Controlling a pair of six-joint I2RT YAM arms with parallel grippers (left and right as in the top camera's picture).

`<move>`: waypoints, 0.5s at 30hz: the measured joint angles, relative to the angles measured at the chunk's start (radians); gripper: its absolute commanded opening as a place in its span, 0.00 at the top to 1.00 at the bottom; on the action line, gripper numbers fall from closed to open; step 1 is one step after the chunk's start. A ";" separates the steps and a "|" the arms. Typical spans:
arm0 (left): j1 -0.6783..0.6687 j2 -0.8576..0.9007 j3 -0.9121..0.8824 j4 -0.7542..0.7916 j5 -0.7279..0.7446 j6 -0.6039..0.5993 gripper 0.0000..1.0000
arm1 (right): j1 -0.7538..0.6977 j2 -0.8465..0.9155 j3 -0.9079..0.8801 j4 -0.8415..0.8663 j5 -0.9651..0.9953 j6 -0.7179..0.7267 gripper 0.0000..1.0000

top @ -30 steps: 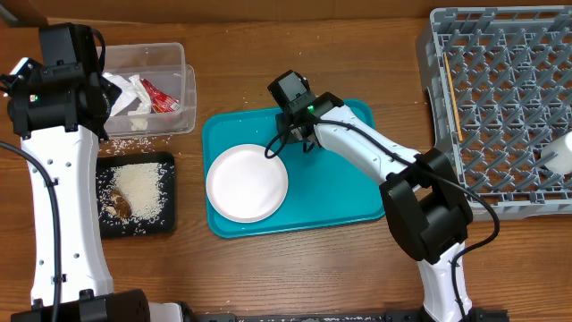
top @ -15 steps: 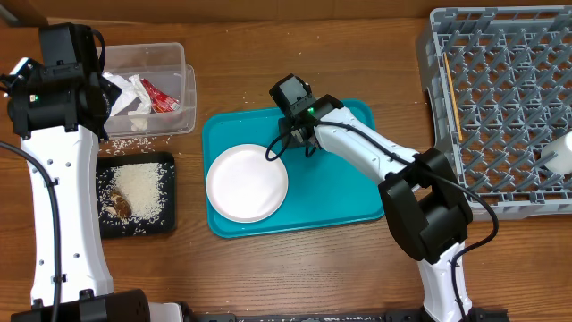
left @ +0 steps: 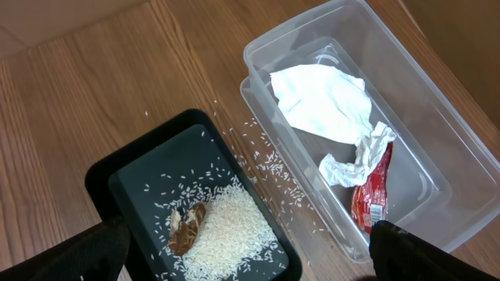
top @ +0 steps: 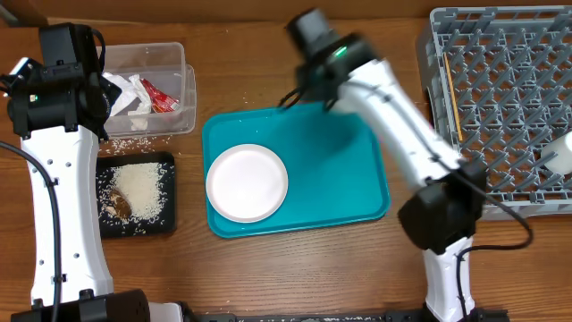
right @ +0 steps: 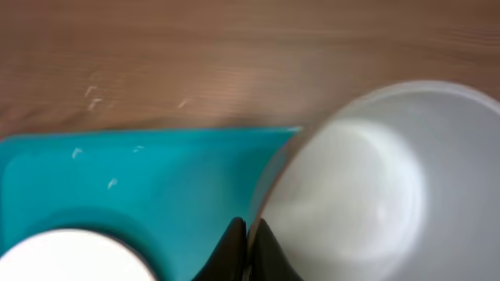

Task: Sort waste into correct bins and load items into the dishwasher
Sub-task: 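Carry the saucer right and lower it into the dish rack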

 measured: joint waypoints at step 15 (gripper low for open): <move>0.000 0.000 0.000 0.000 0.000 0.000 0.00 | -0.874 0.002 0.198 -0.147 -0.214 -0.089 0.96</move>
